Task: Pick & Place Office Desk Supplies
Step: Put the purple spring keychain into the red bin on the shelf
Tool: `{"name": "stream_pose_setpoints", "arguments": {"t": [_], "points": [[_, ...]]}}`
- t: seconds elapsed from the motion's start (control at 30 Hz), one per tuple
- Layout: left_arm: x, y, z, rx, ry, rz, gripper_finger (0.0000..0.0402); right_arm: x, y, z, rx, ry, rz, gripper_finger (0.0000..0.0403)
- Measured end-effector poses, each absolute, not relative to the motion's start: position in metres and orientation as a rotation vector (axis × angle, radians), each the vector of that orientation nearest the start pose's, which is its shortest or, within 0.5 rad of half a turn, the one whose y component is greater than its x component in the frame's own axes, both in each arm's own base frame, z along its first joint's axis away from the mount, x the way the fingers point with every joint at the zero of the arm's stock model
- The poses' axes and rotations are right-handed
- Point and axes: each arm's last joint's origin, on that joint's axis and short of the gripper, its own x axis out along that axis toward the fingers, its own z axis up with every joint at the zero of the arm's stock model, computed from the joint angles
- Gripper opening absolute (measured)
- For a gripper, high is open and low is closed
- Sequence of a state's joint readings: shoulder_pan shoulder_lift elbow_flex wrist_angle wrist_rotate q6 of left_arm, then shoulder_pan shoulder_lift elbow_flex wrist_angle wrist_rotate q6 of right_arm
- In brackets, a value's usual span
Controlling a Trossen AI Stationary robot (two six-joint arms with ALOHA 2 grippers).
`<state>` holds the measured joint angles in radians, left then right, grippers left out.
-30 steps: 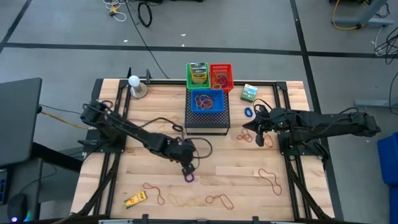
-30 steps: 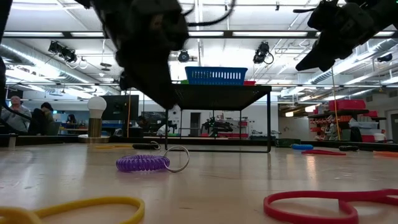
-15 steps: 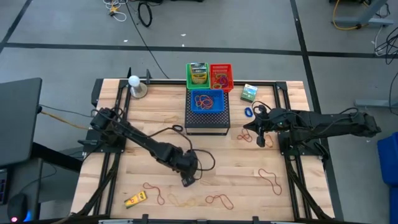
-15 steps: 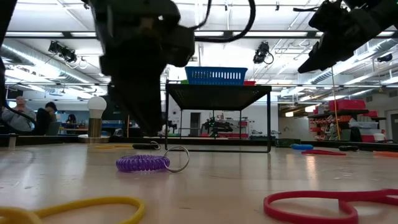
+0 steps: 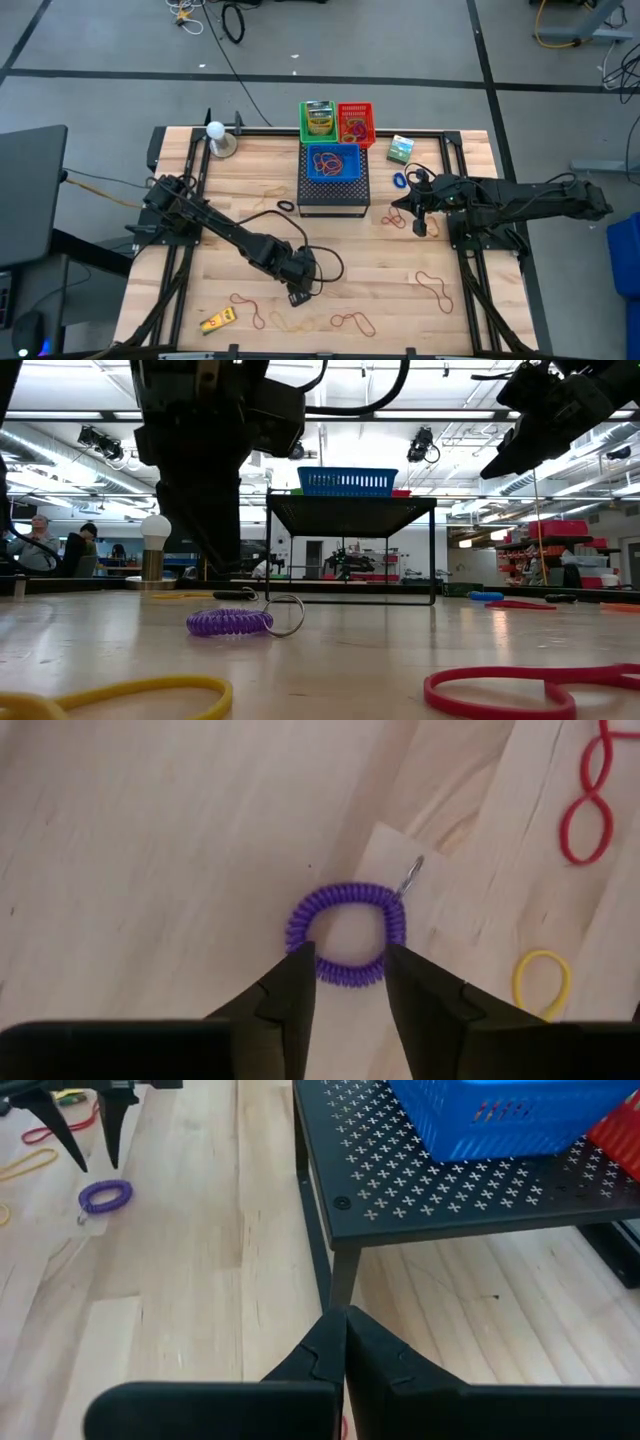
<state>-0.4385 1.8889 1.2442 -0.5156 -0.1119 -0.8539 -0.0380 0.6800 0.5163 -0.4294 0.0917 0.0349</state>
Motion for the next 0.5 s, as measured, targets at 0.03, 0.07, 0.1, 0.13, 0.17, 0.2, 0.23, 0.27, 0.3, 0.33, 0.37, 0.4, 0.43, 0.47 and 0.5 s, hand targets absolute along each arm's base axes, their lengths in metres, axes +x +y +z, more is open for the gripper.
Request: {"name": "stream_pose_setpoints", "arguments": {"t": [0.03, 0.07, 0.1, 0.13, 0.17, 0.2, 0.23, 0.27, 0.3, 0.33, 0.37, 0.4, 0.43, 0.47, 0.5], "points": [[0.339, -0.155, 0.166, -0.437, 1.139, 0.208, 0.0135, 0.146, -0.008, 0.235, 0.018, 0.59, -0.136, 0.0007], [0.34, -0.155, 0.165, -0.435, 1.134, 0.217, 0.0139, 0.146, -0.008, 0.235, 0.018, 0.59, -0.136, 0.0007], [0.341, -0.155, 0.164, -0.434, 1.127, 0.227, 0.0144, 0.146, -0.008, 0.235, 0.019, 0.59, -0.137, 0.0007], [0.341, -0.154, 0.162, -0.429, 1.127, 0.242, 0.0147, 0.146, -0.008, 0.235, 0.019, 0.59, -0.136, 0.0007], [0.342, -0.153, 0.159, -0.429, 1.129, 0.25, 0.015, 0.146, -0.008, 0.235, 0.019, 0.586, -0.136, 0.0007], [0.345, -0.152, 0.156, -0.44, 1.128, 0.247, 0.0151, 0.147, -0.008, 0.235, 0.019, 0.582, -0.136, 0.0007], [0.346, -0.152, 0.153, -0.445, 1.137, 0.253, 0.0151, 0.147, -0.008, 0.235, 0.019, 0.582, -0.136, 0.0007], [0.346, -0.151, 0.148, -0.44, 1.156, 0.263, 0.015, 0.147, -0.008, 0.235, 0.016, 0.582, -0.136, 0.0007], [0.346, -0.151, 0.144, -0.437, 1.163, 0.272, 0.0147, 0.147, -0.008, 0.236, 0.015, 0.58, -0.135, 0.0007], [0.347, -0.151, 0.14, -0.439, 1.169, 0.284, 0.0143, 0.147, -0.008, 0.236, 0.013, 0.579, -0.134, 0.0007], [0.347, -0.151, 0.138, -0.443, 1.171, 0.298, 0.0137, 0.147, -0.008, 0.236, 0.012, 0.58, -0.134, 0.0007], [0.348, -0.15, 0.136, -0.448, 1.171, 0.308, 0.0131, 0.147, -0.008, 0.236, 0.012, 0.578, -0.134, 0.0007], [0.348, -0.15, 0.135, -0.451, 1.172, 0.313, 0.0123, 0.147, -0.008, 0.236, 0.012, 0.577, -0.134, 0.0007], [0.348, -0.15, 0.134, -0.459, 1.172, 0.32, 0.0113, 0.147, -0.008, 0.236, 0.012, 0.578, -0.134, 0.0007], [0.348, -0.15, 0.134, -0.468, 1.171, 0.328, 0.0101, 0.147, -0.008, 0.236, 0.012, 0.578, -0.134, 0.0007]]}}
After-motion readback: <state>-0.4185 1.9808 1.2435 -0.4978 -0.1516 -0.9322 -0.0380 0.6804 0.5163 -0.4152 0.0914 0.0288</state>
